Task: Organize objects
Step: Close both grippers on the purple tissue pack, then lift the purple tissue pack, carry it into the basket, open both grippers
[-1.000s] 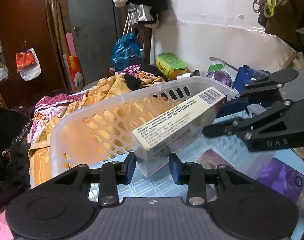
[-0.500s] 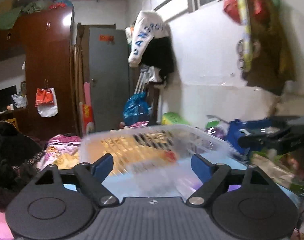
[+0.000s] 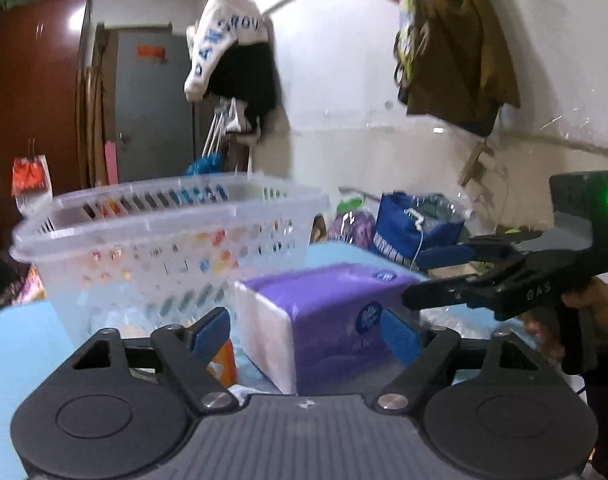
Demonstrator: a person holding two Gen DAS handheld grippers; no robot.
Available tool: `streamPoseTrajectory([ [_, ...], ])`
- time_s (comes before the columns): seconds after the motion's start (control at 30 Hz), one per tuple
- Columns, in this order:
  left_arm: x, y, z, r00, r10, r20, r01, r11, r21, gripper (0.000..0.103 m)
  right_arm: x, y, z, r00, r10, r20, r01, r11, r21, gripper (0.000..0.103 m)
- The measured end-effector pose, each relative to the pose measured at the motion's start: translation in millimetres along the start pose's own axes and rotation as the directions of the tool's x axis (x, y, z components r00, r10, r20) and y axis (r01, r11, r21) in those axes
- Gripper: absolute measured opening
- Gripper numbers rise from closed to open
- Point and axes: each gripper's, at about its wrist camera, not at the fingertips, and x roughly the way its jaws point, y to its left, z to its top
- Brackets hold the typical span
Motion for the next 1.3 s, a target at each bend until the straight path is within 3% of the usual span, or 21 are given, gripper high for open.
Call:
streamPoseTrajectory([
  [0.1,6.8,2.8,-2.9,1.000,0.010,-0.004,-0.010,1.000,-0.003,0.084,3.8,-2.0,-7.7,0.999,0.037,-0.030,-0.037,0.999,-0.018,0.080],
  [0.3,11.3,0.6,-5.7,1.000,0.000,-0.008,0.000,1.000,0.022,0.084,6.2,5.7,-19.7,0.995,0.081,-0.053,-0.084,0.995,-0.052,0.072],
  [0.4,10.2,-4.9,-3.9,1.000,-0.016,-0.017,0.016,0.999,0.041,0.083,3.5,2.3,-21.4,0.992,0.116,-0.055,-0.118,0.992,-0.040,0.064],
  [0.57,23.2,-15.1,-4.0,0.995,0.061,-0.074,-0.053,0.994,0.100,0.077,1.3,3.7,-23.7,0.992,0.108,-0.060,-0.112,0.992,-0.056,0.059],
  [0.7,22.3,-14.7,-3.2,0.998,0.023,-0.060,-0.017,0.996,0.092,0.064,2.8,4.1,-23.5,0.993,0.102,-0.062,-0.105,0.993,-0.060,0.058],
  [0.8,22.2,-14.9,-4.8,0.999,0.019,-0.051,-0.014,0.995,0.099,0.063,1.7,7.1,-25.3,0.994,0.088,-0.059,-0.092,0.993,-0.072,0.056],
  [1.07,9.1,-19.5,-6.8,0.999,0.007,0.031,-0.010,0.995,0.102,0.059,-13.0,26.7,-26.4,1.000,0.022,0.015,-0.020,0.989,-0.147,0.054],
  [1.3,-24.4,-40.3,-9.6,0.980,0.012,0.198,-0.046,0.984,0.171,0.059,-44.4,52.1,-25.0,0.989,-0.025,0.148,0.057,0.975,-0.215,0.053],
])
